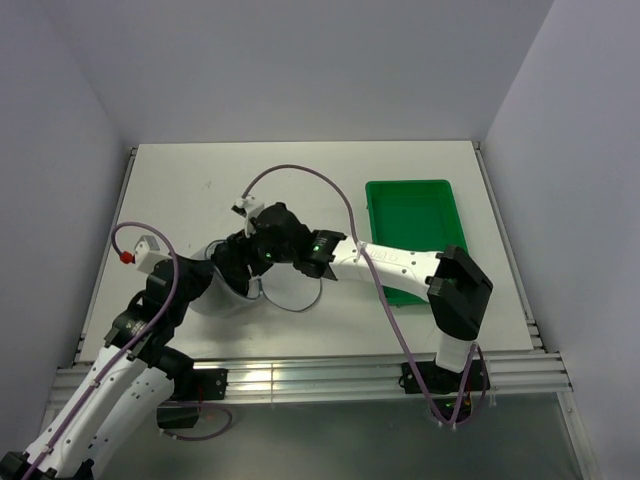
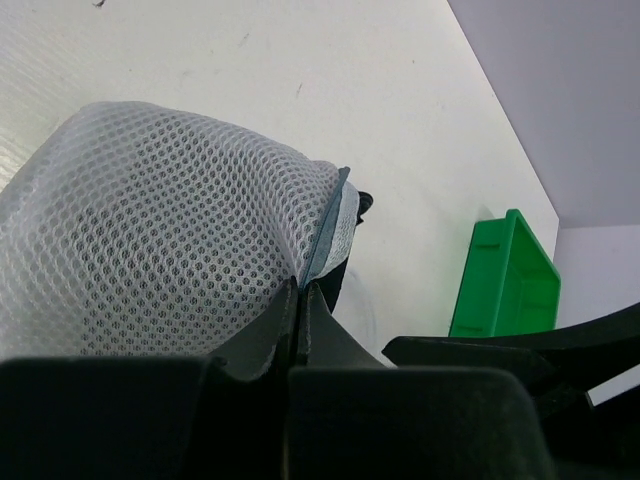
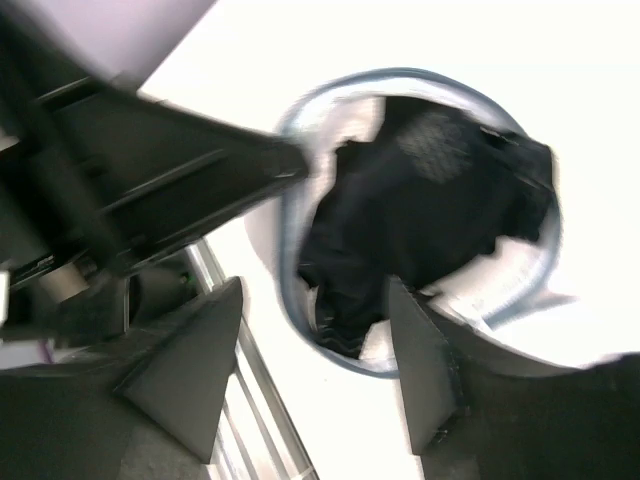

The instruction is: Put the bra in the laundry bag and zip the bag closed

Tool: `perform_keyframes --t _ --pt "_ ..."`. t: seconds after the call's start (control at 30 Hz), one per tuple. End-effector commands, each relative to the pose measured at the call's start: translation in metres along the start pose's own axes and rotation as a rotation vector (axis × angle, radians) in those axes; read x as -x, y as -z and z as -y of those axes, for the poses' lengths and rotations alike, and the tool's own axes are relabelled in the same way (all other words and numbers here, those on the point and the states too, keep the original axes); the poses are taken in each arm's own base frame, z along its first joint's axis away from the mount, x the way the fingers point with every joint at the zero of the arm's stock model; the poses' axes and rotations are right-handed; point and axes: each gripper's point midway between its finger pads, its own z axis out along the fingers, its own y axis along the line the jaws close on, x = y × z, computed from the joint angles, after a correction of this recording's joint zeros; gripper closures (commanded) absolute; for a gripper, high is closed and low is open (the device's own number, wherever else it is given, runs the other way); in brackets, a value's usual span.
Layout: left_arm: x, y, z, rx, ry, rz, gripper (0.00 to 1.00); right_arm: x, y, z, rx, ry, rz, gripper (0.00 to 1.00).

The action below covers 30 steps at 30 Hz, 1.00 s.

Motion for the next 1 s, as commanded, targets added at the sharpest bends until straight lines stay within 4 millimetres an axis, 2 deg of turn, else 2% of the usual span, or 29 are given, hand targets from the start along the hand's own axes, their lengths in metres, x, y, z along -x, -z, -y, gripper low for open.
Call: perform_keyframes --t 0.0,0.07,0.13,0.17,0.2,0.27,0.43,0.47,0.63,0.67,0.87,0.97 --pt "0.013 0.006 0.013 -0.033 0.020 0.040 1.00 0.032 0.017 0.021 -0.138 -0.124 0.070 0.40" --pt "0.013 0.005 0.012 -0.032 0.016 0.038 1.00 0.032 0.017 0.041 -0.199 -0.185 0.080 0.48" --pt "0.012 0.005 0.013 -0.034 0.019 0.037 1.00 0.030 0.012 0.047 -0.219 -0.220 0.068 0.55" --pt "0.011 0.005 0.013 -0.037 0.018 0.034 1.00 0.022 0.002 0.052 -0.237 -0.231 0.042 0.58" --pt "0.011 0.004 0.013 -0.039 0.017 0.033 1.00 0.026 -0.002 0.052 -0.240 -0.254 0.047 0.62" --pt "0.010 0.004 0.013 -0.041 0.017 0.032 1.00 0.022 -0.018 0.053 -0.236 -0.276 0.025 0.64" --pt "0.007 0.001 0.015 -0.054 0.012 0.022 1.00 0.005 -0.053 0.035 -0.155 -0.258 -0.060 0.64" --pt "0.006 0.000 0.016 -0.055 0.007 0.017 1.00 -0.007 -0.062 0.029 -0.147 -0.249 -0.090 0.64" --pt "0.003 -0.003 0.017 -0.057 -0.010 0.007 1.00 -0.033 -0.072 0.015 -0.103 -0.245 -0.144 0.65" --pt "0.003 -0.003 0.017 -0.057 -0.010 0.007 1.00 -0.045 -0.073 0.015 -0.106 -0.248 -0.162 0.65" --pt "0.000 -0.007 0.019 -0.066 -0.010 -0.001 1.00 -0.079 -0.084 0.018 -0.125 -0.221 -0.256 0.64" --pt "0.001 -0.007 0.021 -0.074 -0.009 0.003 1.00 -0.082 -0.078 0.024 -0.167 -0.233 -0.239 0.64"
